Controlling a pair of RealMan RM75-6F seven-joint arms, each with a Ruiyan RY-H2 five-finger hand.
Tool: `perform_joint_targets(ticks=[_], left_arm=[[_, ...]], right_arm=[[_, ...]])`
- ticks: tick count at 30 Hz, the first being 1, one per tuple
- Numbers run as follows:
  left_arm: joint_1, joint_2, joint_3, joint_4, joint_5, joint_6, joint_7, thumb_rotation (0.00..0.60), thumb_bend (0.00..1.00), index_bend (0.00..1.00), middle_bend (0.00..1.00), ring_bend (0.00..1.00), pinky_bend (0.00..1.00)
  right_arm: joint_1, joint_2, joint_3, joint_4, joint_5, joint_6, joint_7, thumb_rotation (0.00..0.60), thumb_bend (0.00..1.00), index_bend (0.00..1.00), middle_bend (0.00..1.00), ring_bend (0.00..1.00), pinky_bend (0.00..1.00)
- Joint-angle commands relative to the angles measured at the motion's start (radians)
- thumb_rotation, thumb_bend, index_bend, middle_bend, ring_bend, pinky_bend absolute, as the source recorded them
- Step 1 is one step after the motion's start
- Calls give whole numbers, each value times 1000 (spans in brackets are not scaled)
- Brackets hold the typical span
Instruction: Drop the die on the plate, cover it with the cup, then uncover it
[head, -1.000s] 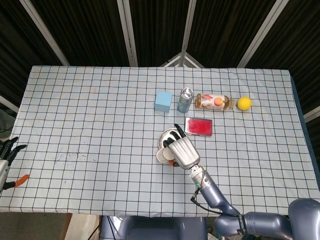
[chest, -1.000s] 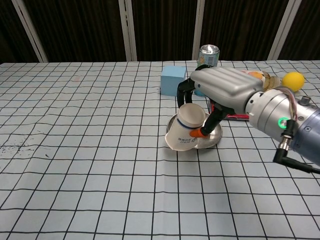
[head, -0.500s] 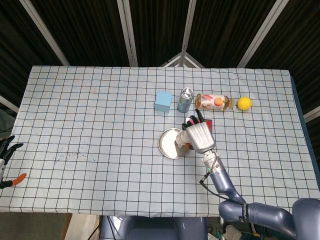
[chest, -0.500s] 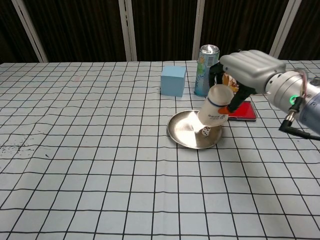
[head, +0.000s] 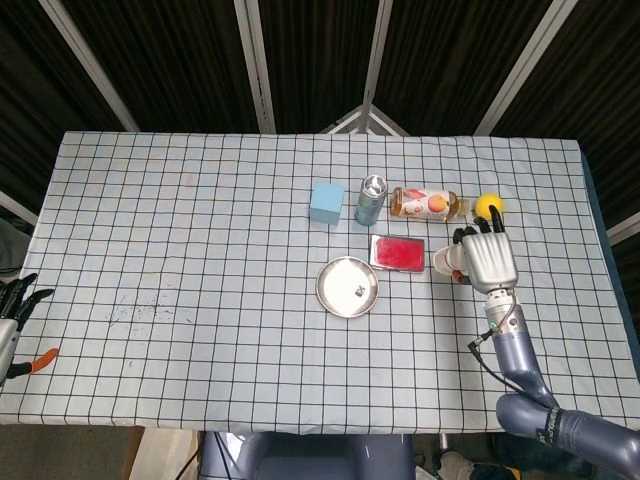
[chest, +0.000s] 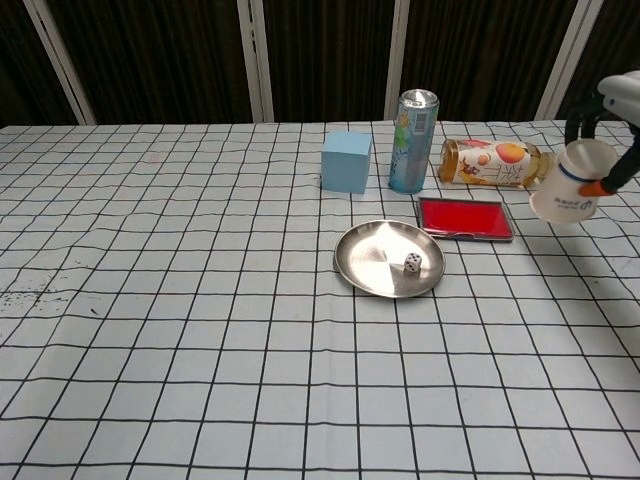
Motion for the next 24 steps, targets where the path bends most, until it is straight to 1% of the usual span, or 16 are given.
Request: perform_joint_targets(ticks=[1,6,12,14,15,16,17,19,20,21,24], left_arm=[[0,-2,0,-3,-1,0,7,600,294,165,0,0,24],[-1,-6,0,-6,-3,-2,18,600,294,164,0,0,24],[-1,-5,-1,-6,-6,-2,17,600,294,164,0,0,23],[-1,-4,-2,-6,-7,-2,16,600,294,165,0,0,23],[0,-4,-2,-6,-7,-2,14,600,294,165,0,0,23],[0,-3,-2,-5,-8,-2,13,600,294,165,0,0,23],[0,-3,-2,-5,-8,-2,12,600,294,165,0,0,24],[0,-3,-3,-4,-8,-2,10,600,294,165,0,0,24],[0,-2,-3,-4,-8,-1,9,600,294,165,0,0,23],[0,-2,-3,-4,-8,-1,9,600,294,164,0,0,23],[0,-2,-3,-4,-8,-1,8,600,294,164,0,0,24]], right_arm=[[-15,14,-20,-3,4,-22,17,600,342,582,482,229,0],[-21,16,-31,-10,3,-56,62,600,341,582,482,229,0],[-14,-1,-34,12,7,-79,74,600,339,575,481,229,0],[-11,-8,-32,25,18,-85,71,600,296,538,456,220,0],[-9,-12,-30,32,28,-91,66,600,255,502,425,207,0],[-8,-12,-29,34,41,-99,62,600,198,444,370,181,0],[-6,-10,-28,33,59,-111,58,600,167,399,329,161,0],[-2,0,-28,29,96,-139,41,600,104,271,225,108,0],[1,6,-29,25,112,-151,32,600,92,243,205,98,0],[2,13,-29,20,126,-160,25,600,71,195,172,80,0],[4,38,-26,-6,152,-176,24,600,38,102,121,54,0]])
